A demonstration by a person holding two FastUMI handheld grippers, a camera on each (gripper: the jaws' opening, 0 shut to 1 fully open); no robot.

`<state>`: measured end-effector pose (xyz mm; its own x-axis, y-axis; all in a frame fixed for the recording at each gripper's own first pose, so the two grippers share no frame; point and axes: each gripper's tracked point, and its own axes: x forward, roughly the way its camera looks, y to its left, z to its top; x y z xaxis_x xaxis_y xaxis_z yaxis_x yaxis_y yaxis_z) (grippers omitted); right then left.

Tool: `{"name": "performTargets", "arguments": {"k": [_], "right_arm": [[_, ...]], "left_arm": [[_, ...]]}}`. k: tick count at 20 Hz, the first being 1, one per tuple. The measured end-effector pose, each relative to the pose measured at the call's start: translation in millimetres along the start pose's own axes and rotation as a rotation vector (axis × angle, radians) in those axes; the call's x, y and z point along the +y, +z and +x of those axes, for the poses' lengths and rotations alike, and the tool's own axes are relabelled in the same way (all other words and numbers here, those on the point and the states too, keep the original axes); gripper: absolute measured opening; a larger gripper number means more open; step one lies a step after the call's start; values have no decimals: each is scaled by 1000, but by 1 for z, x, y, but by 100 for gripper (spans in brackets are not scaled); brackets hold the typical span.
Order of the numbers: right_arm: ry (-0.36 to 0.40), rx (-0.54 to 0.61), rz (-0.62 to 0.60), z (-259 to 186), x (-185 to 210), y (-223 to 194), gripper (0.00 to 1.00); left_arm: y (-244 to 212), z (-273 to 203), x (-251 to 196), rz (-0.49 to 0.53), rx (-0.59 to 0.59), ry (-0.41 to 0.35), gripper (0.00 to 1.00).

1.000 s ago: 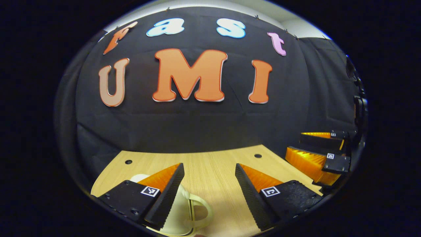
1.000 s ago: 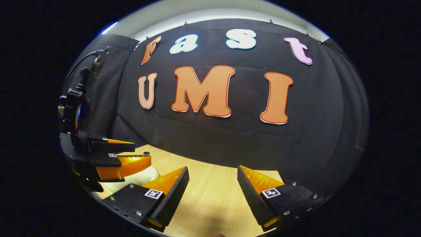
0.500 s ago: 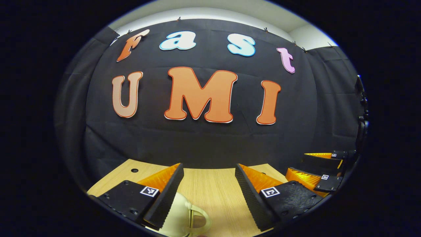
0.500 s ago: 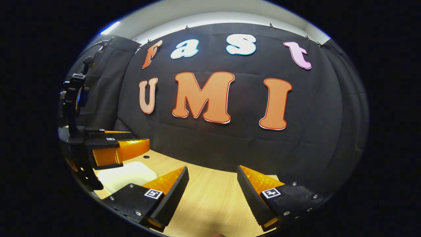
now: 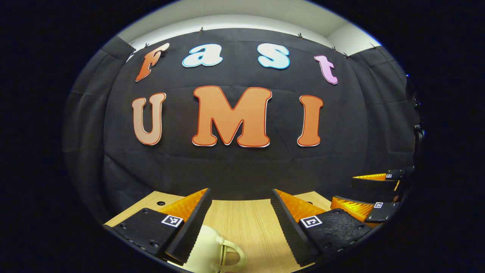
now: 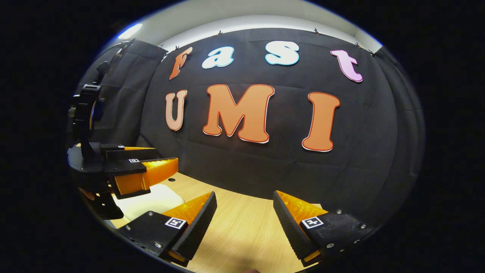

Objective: First open the suitcase, pack the skin care products into it, and then close the suitcase.

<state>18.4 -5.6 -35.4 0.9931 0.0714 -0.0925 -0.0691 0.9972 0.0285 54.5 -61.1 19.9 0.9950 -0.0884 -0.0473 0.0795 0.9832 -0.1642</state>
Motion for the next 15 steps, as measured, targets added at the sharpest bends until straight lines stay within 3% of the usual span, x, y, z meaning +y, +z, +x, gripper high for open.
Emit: {"name": "performTargets", "arguments": {"k": [8,15], "right_arm": [[18,-15,-6,-2,-3,-1,95],[43,-59,1,1,3,9,95]], "left_arm": [[-14,-1,-9,38,40,11,96],[-8,-8,-6,75,8,34,96]]}}
